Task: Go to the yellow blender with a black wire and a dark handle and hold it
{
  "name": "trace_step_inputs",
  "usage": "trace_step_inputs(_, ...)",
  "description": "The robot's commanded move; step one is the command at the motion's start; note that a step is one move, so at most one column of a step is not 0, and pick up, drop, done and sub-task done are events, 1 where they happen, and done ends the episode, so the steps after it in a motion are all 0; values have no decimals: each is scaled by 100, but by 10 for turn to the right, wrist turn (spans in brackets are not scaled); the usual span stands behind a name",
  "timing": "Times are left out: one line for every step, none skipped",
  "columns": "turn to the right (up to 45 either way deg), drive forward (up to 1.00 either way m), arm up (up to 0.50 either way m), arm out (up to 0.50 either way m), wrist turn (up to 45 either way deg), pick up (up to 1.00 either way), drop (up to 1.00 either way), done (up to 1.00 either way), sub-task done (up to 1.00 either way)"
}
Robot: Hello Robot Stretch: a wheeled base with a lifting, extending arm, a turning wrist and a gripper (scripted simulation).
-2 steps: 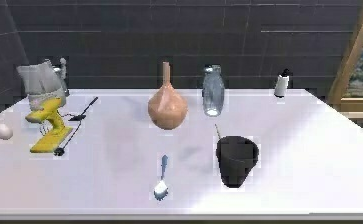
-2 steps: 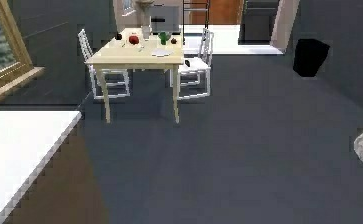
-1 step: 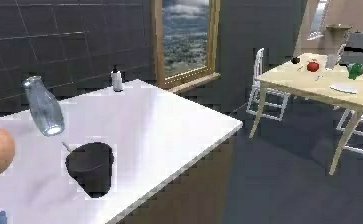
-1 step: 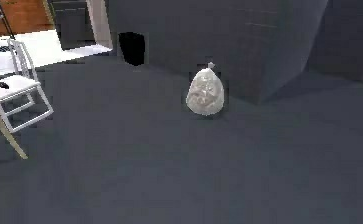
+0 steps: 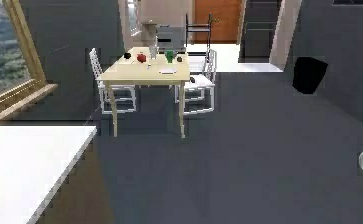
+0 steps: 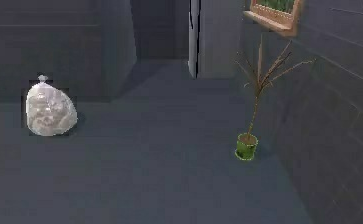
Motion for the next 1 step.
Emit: trace_step_inputs(450, 0, 0, 0, 0, 0, 0, 0, 0)
